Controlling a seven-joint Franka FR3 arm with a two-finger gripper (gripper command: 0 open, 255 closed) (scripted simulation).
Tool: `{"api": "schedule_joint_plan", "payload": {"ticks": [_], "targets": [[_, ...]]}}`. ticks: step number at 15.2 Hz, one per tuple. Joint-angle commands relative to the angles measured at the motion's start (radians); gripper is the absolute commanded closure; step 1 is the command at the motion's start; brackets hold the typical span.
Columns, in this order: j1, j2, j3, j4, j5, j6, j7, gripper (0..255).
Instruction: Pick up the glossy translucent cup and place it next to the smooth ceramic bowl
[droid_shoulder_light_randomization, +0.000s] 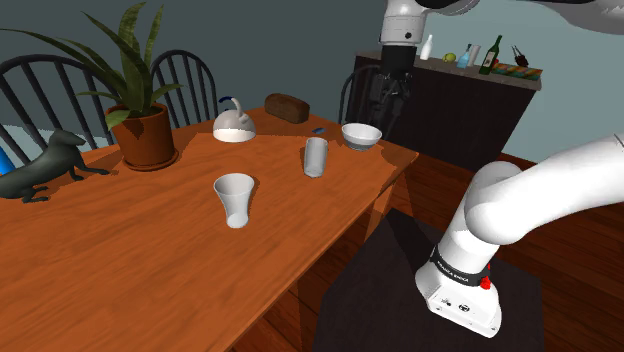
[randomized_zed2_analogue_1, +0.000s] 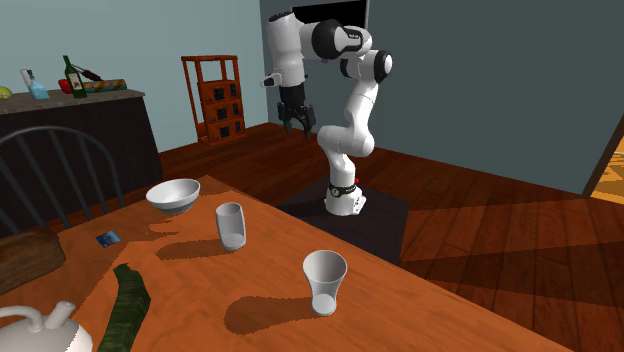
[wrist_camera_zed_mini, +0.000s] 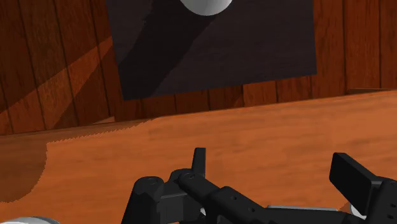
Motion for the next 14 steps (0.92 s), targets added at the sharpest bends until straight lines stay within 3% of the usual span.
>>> {"api": "schedule_joint_plan", "payload": {"ticks": [1,14], "targets": [[0.0,0.0,0.0,0.0,0.0,0.0,0.0,0],[0.099,0.333,0.054,0.004,0.143,0.379,-0.022,0]]}}
